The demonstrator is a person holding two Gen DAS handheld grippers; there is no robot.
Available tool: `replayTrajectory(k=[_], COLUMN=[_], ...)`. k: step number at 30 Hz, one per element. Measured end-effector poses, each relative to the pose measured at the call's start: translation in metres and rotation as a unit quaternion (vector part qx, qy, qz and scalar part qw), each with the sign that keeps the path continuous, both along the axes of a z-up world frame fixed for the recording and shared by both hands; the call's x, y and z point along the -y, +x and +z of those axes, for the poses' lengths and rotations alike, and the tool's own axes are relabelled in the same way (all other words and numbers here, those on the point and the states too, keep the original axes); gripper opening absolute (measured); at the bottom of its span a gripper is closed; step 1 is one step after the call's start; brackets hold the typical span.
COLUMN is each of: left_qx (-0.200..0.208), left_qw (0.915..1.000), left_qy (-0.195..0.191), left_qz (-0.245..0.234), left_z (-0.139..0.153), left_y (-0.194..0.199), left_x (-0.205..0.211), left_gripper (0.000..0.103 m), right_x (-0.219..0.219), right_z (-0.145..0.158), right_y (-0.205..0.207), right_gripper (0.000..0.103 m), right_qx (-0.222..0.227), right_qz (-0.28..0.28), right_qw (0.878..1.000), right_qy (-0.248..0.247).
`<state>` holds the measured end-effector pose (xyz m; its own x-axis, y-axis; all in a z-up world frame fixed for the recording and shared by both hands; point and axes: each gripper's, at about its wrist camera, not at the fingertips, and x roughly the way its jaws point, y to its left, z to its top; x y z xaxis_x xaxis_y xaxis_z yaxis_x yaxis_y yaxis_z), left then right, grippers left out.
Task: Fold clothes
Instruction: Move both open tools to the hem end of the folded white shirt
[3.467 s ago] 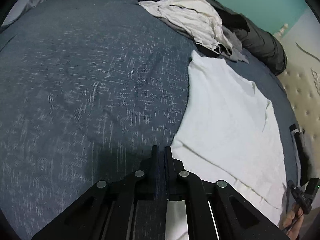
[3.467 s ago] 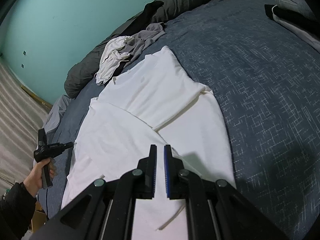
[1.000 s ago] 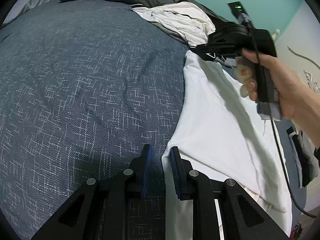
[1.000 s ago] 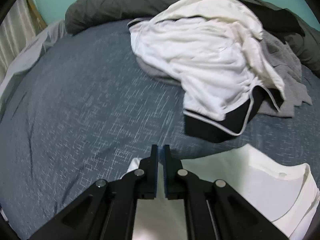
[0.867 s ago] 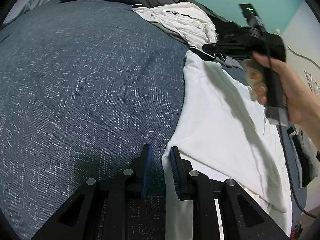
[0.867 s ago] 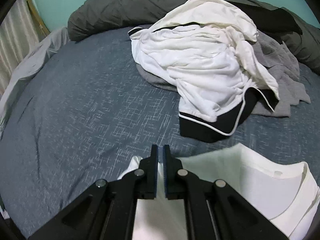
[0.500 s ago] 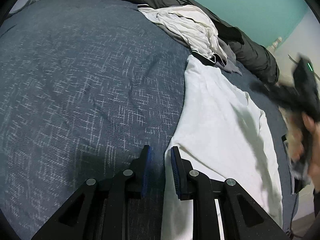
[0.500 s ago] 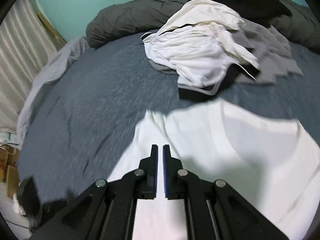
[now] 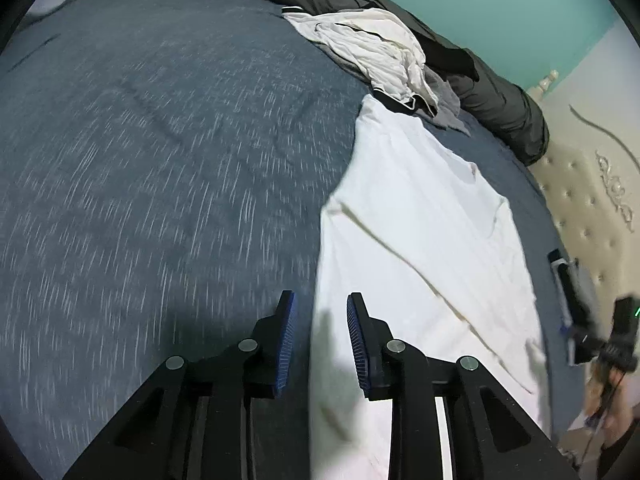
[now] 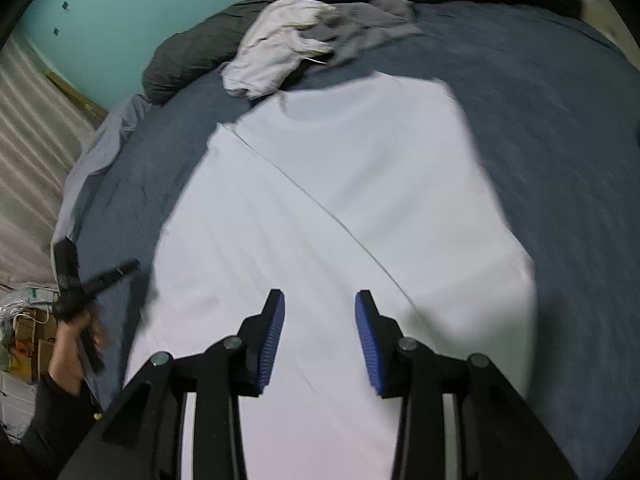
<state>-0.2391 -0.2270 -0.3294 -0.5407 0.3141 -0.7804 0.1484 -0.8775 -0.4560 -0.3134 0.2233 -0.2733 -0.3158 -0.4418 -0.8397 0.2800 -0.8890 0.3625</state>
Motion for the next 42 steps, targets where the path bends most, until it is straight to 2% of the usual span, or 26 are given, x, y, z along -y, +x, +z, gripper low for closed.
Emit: replayTrajectory(k=[4, 9, 12, 14, 19, 28, 42], left_qx=[0.016, 0.040, 0.053, 0.065, 0.087, 0.126, 0.138], left_qw=[0.9998, 0.9987, 0.9976, 0.9966, 0.9944, 0.9876, 0.9847], left_qy=[0.001, -0.004, -0.007, -0.012, -0.013, -0.036, -0.030], left_qz=[-0.015, -0.033, -0.043, -0.050, -0.060, -0.086, -0.102], left_z=[0.012, 0.027, 0.035, 0.037, 0.038, 0.017, -0.001], left_y=[0.028, 0.071, 0.096, 0.112, 0.144, 0.190, 0.221], left_x=[-0.006, -0.012, -0.015, -0.017, -0.017, -0.027, -0.038], left_gripper=[0.031, 0.040, 0.043, 0.053, 0.054, 0.054, 0.054], right_x=[-0.051, -0.094, -0.111, -0.118, -0.128, -0.134, -0.140], right_z=[-0.005, -0.012, -0.016, -0.017, -0.017, -0.023, -0.036], right_y=[0.049, 0.098, 0.125, 0.141, 0.174, 0.209, 0.233], right_gripper=[0.037, 0.045, 0.048, 0.049, 0.050, 0.052, 0.056], right_qx=[0.025, 0.048, 0.062, 0.066, 0.069, 0.079, 0.121], right_qz=[-0.032, -0.062, -0.070, -0.071, -0.070, -0.063, -0.075], right_qw=[0.999, 0.997, 0.996, 0.995, 0.995, 0.995, 0.990], right_qy=[-0.001, 0.004, 0.003, 0.003, 0.001, -0.003, 0.003])
